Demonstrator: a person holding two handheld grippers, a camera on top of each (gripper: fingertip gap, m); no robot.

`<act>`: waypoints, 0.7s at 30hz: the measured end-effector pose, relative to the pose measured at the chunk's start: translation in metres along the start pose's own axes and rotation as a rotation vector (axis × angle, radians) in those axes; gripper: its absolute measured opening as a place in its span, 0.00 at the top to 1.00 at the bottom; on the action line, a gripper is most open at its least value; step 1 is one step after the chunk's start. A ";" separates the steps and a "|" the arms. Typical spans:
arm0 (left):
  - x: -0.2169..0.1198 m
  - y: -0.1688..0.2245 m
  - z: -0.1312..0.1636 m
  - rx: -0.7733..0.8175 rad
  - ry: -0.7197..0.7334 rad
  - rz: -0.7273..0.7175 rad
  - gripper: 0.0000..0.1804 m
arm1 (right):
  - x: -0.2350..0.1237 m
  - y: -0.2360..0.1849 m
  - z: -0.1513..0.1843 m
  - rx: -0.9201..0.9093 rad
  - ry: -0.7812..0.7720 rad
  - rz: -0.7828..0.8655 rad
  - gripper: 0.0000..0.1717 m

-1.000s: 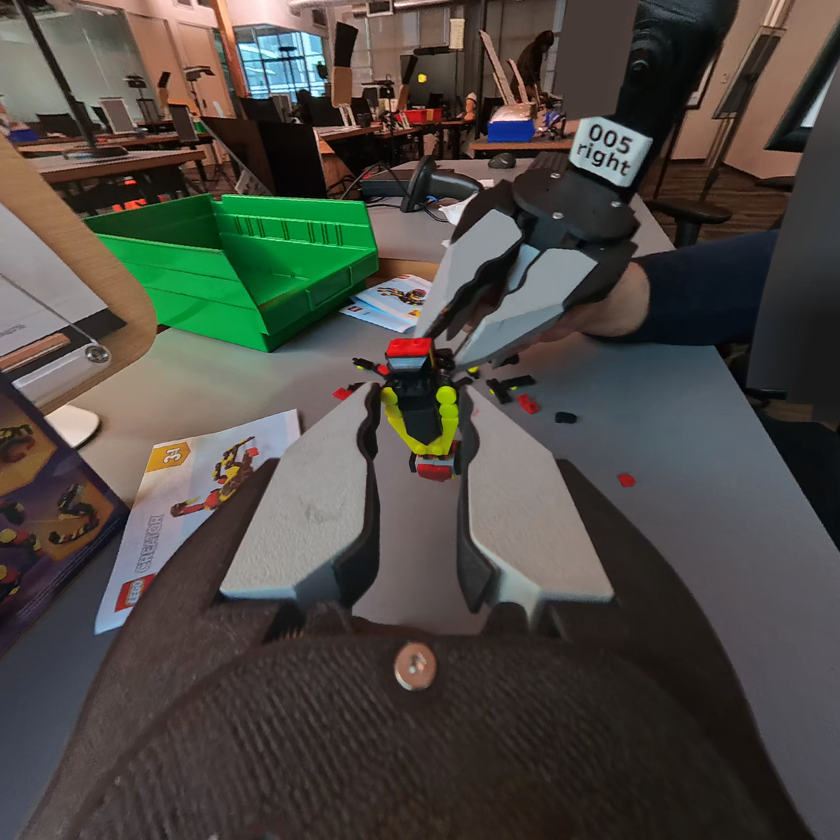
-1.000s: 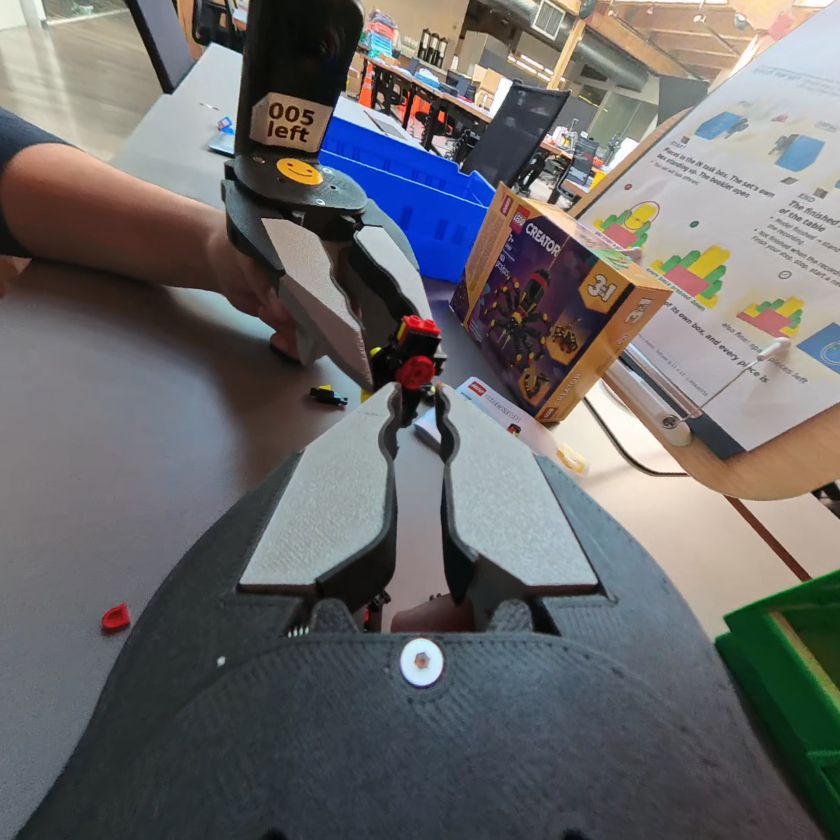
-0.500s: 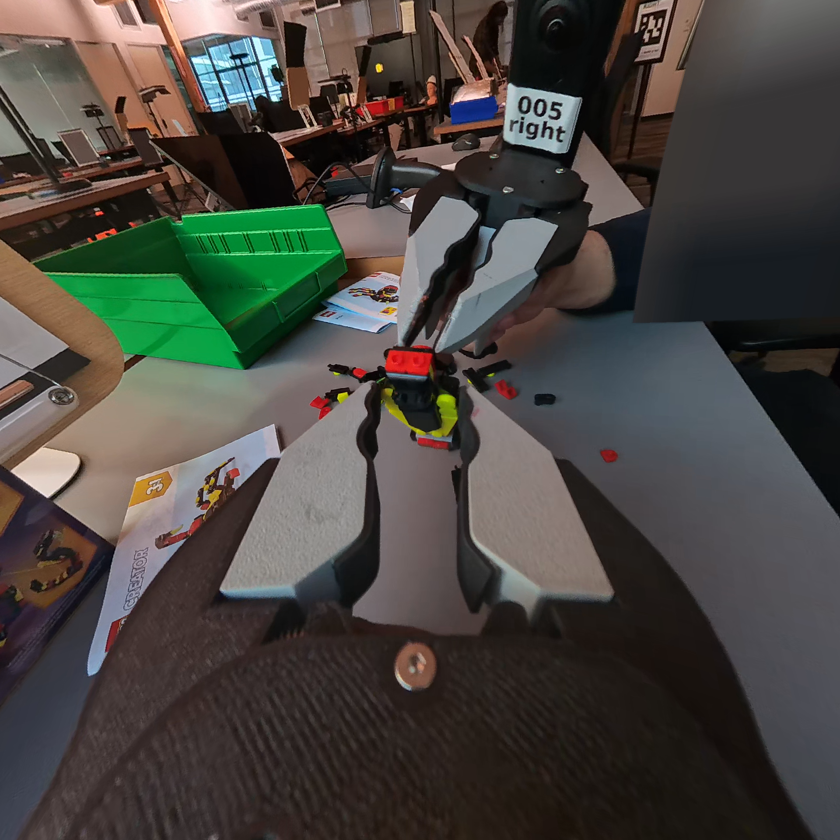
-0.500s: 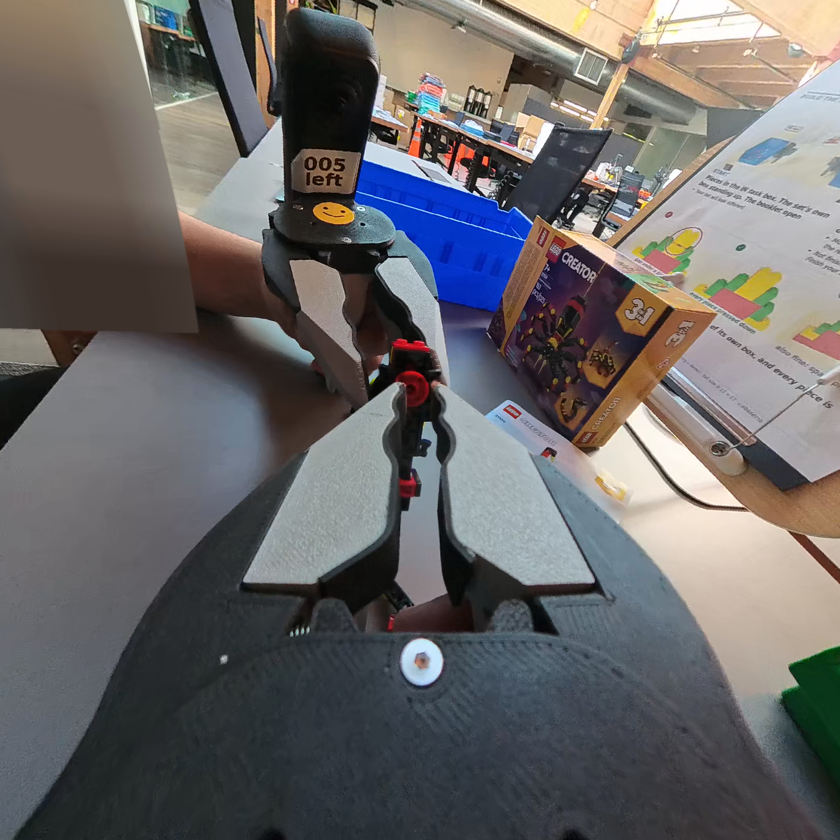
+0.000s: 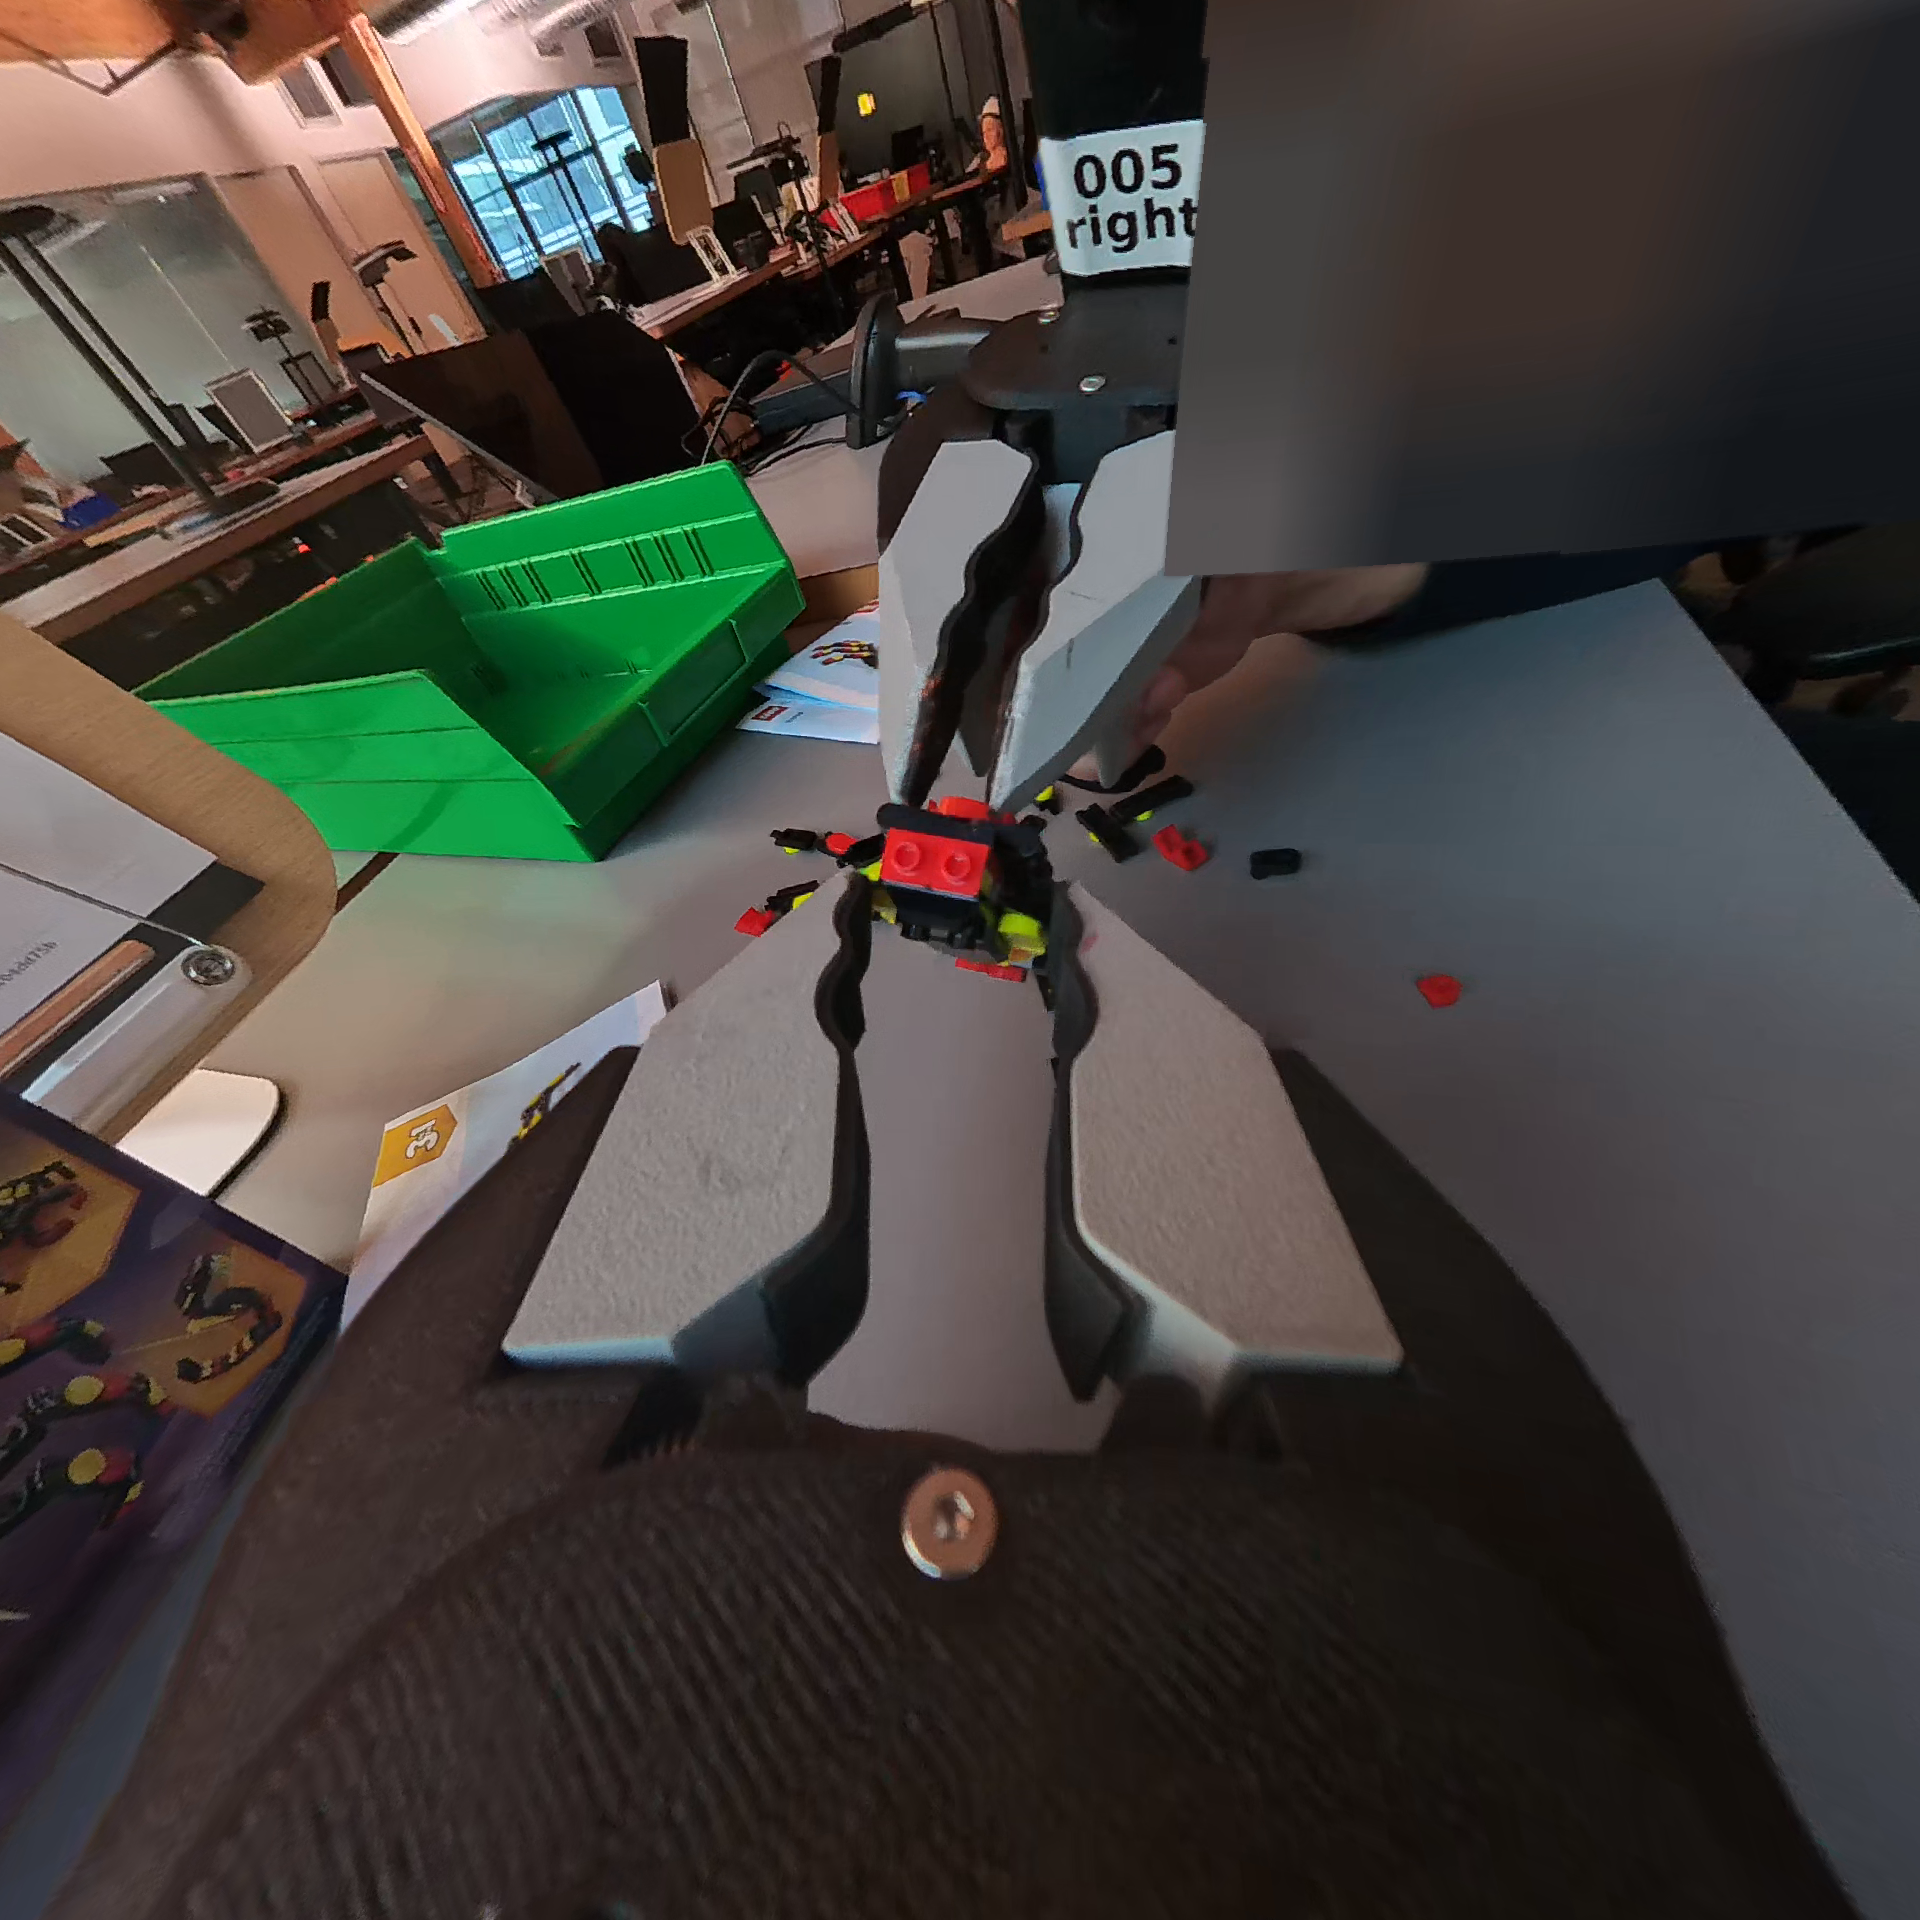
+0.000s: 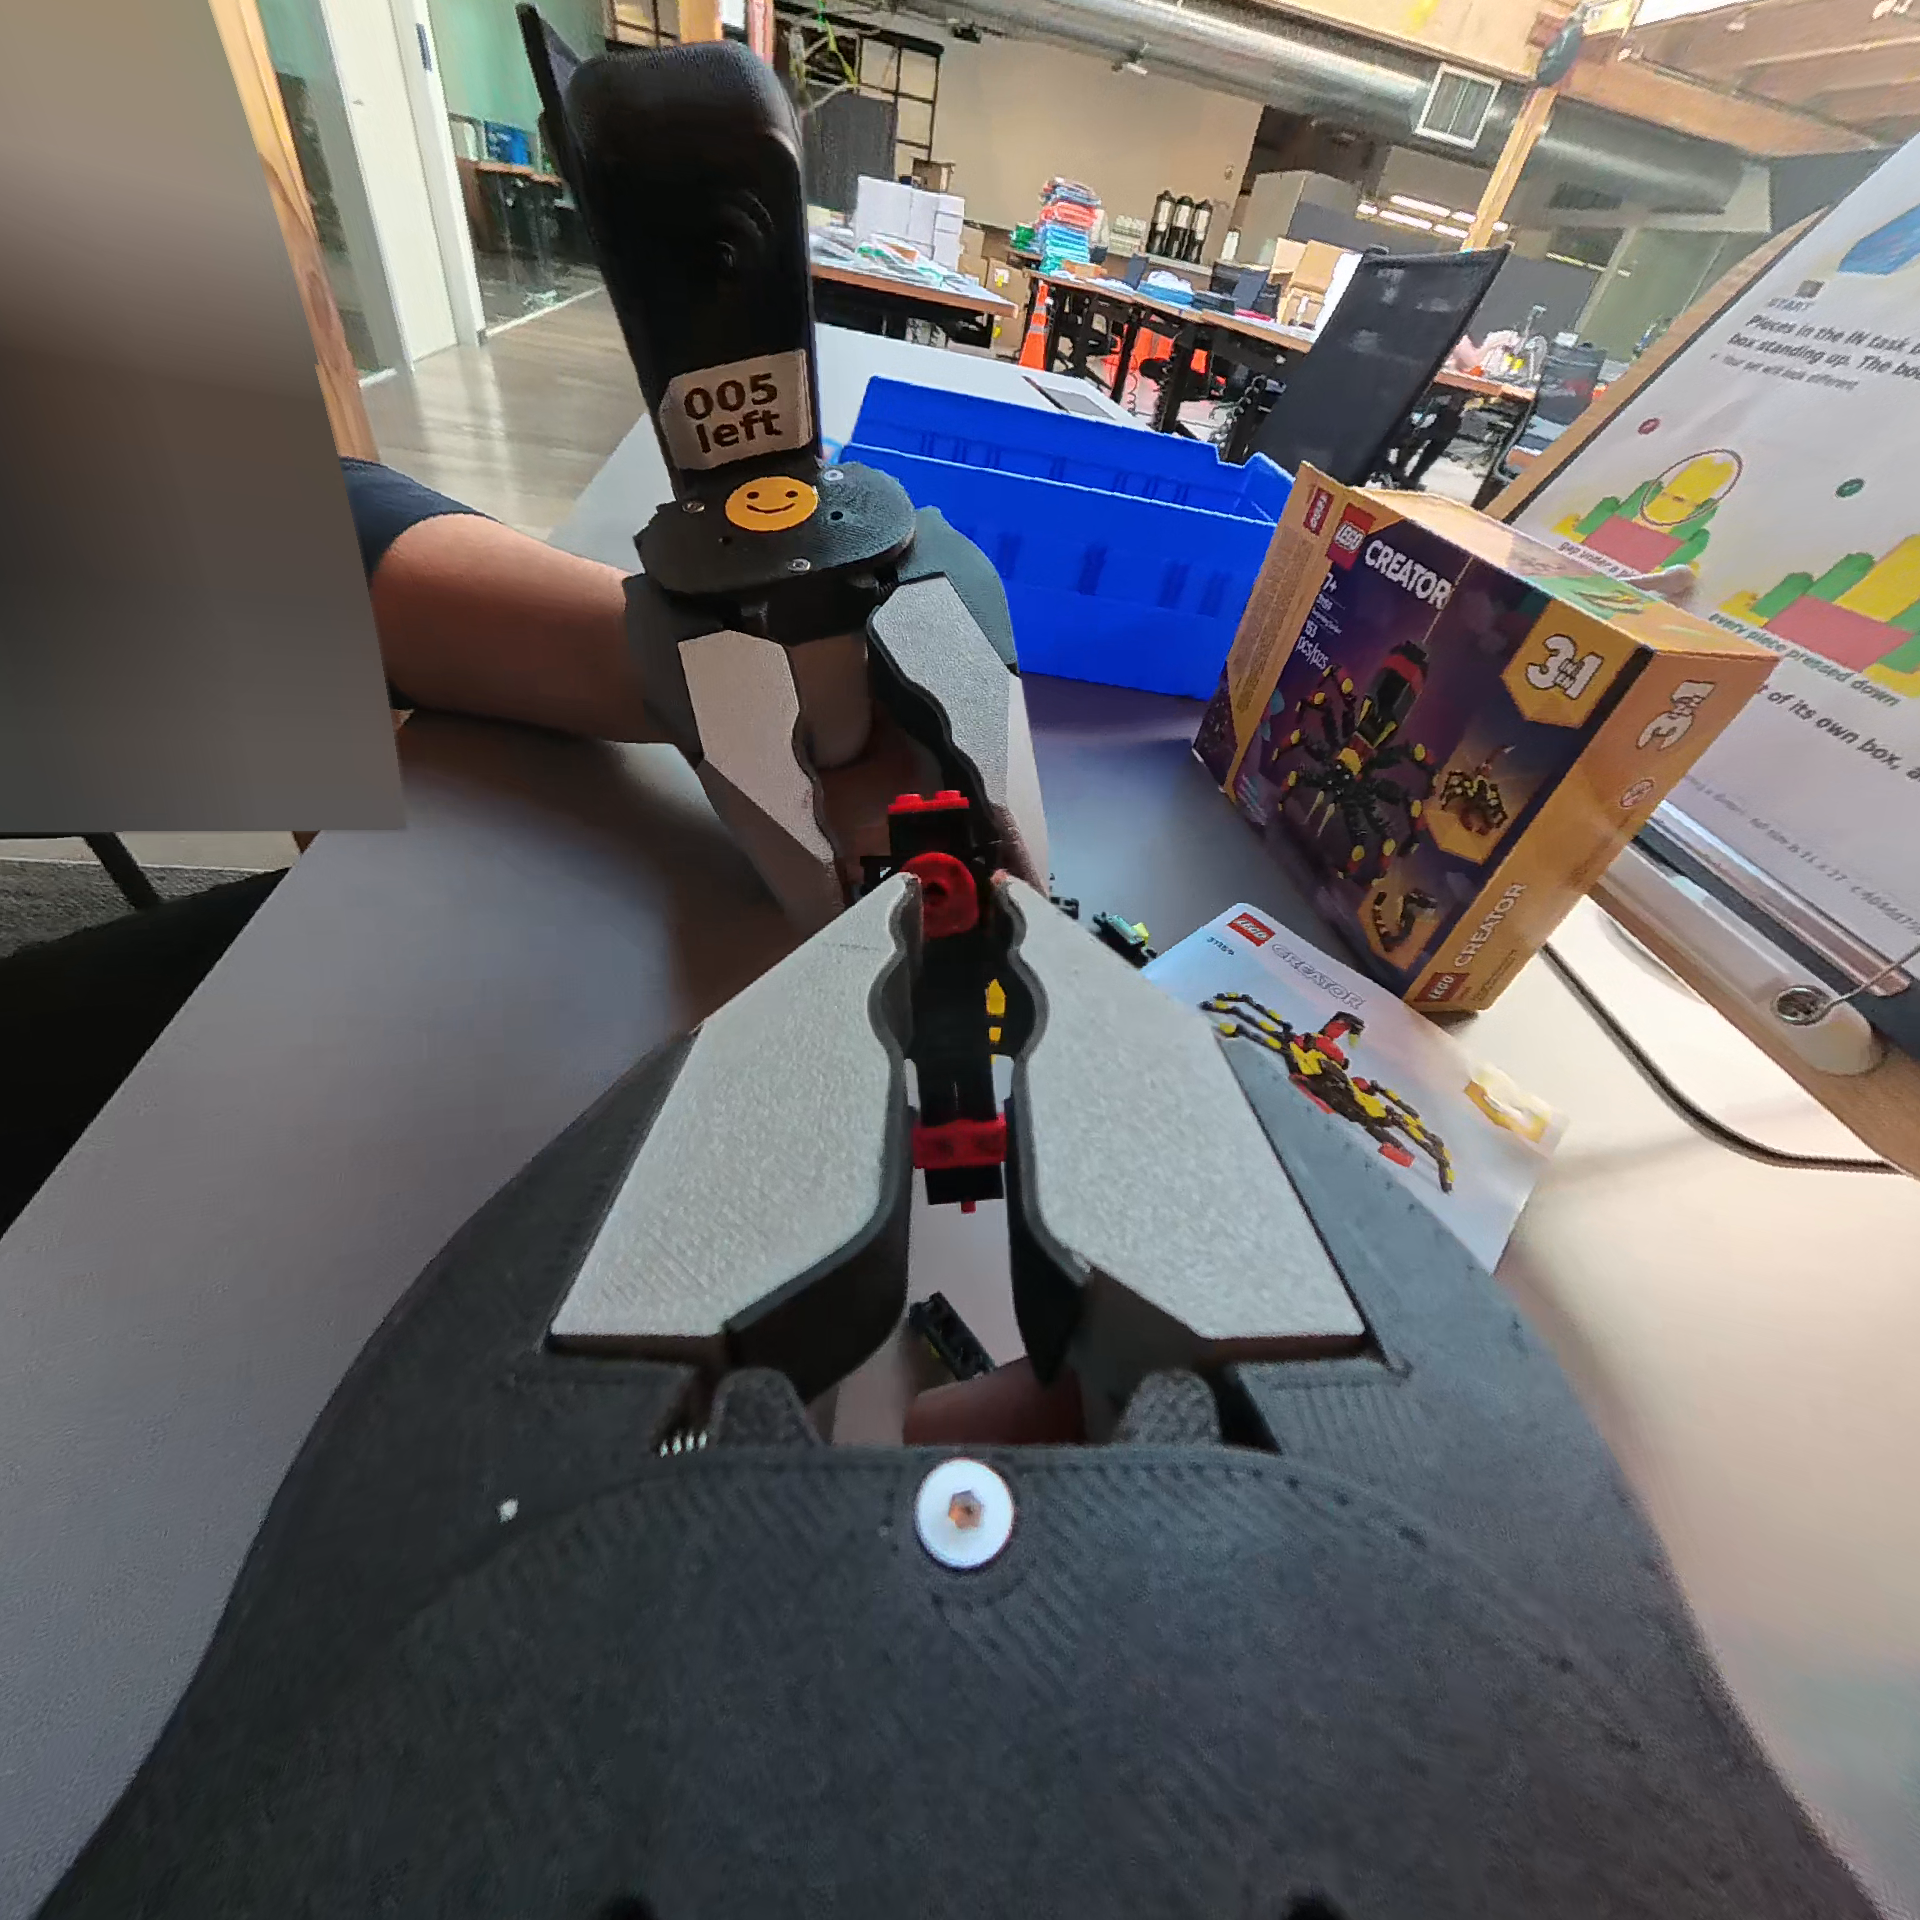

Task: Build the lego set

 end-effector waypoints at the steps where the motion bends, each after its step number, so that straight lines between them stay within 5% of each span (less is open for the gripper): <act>1: 0.000 0.001 0.000 0.007 -0.004 0.001 0.82 | 0.000 0.000 0.001 0.001 -0.002 -0.008 0.94; 9: 0.002 0.004 0.000 0.050 -0.021 0.001 0.82 | -0.002 -0.002 0.002 -0.015 -0.012 -0.036 0.95; 12: 0.002 0.004 0.001 0.051 -0.029 -0.006 0.82 | -0.002 -0.005 0.002 -0.010 -0.014 -0.076 0.88; 21: 0.003 0.004 0.003 0.062 -0.057 -0.009 0.82 | 0.000 -0.005 0.005 -0.141 -0.055 0.013 0.93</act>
Point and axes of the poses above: each gripper's, where its closed fingertips meet, x out along the fingers, z out of its underside, y = z × x across the jaws, the point moved 8 cm from there along -x, back along the fingers, and after that the axes turned 8 degrees about x, right-handed, at the moved point
